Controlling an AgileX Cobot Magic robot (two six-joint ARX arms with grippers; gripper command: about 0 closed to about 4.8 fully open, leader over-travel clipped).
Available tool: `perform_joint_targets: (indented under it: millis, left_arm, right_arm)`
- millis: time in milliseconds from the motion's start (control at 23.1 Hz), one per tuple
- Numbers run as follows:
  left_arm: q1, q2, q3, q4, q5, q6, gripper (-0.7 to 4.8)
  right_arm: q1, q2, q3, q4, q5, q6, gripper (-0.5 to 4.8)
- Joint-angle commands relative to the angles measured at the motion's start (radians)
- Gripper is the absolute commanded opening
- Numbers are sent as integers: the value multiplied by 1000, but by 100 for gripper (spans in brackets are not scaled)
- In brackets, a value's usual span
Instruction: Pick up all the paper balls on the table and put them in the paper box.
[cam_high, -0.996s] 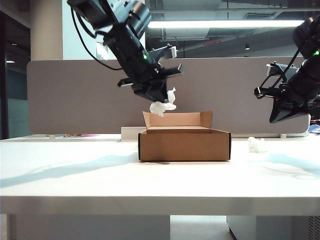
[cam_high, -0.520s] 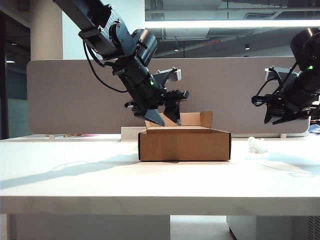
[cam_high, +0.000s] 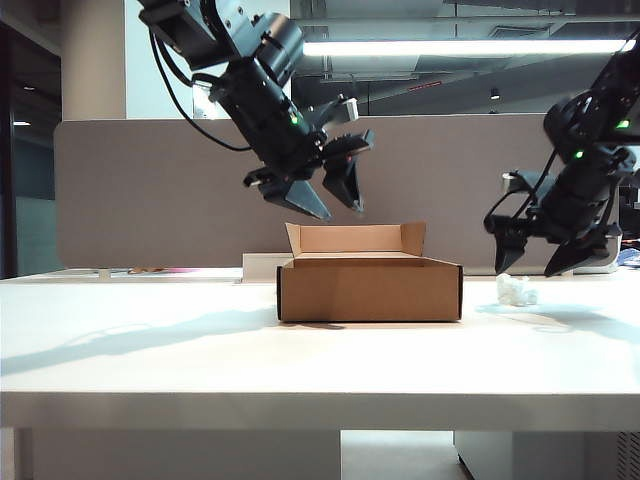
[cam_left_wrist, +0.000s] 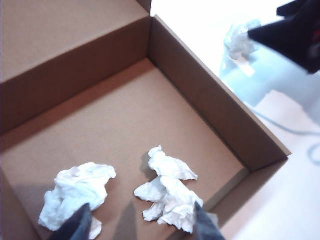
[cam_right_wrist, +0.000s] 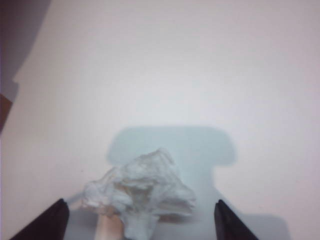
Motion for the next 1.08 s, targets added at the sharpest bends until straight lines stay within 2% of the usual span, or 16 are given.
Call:
perform_joint_targets:
  millis: [43,216,303,346,433,476,649,996,1039,1082]
  left_arm:
    - [-2,-19,2,-6,5,0,251]
    - [-2,-19,2,-11,5,0,250]
    - [-2,-19,2,-16,5,0,250]
    - [-2,-19,2,-16,5,0,250]
    - [-2,-19,2,-16,5,0,247]
    - [-2,-19,2,-16,5,0,247]
    - [-2,-19,2,-18,4,0,247]
    - [-2,-19,2,-45,4,1,247]
    - [-2,-19,2,-45,4,1,247]
    - [-2,-19,2,-44,3,1,247]
  right_arm:
    - [10,35,11,17,21,-43,393]
    - [10,66,11,23,28,-43,379]
    - [10,77,11,27,42,-43,263]
    - [10,83,11,40,41,-43,175]
    - [10,83,12,60,37,-43,80]
    - [10,83,12,70,37,-43,51]
    - [9,65,15,98,21,-43,-3]
    - [20,-110,15,75,-34,-42,-2]
    - [21,-111,15,81,-34,-42,4]
    - [27,-111,15,82,-34,-42,39]
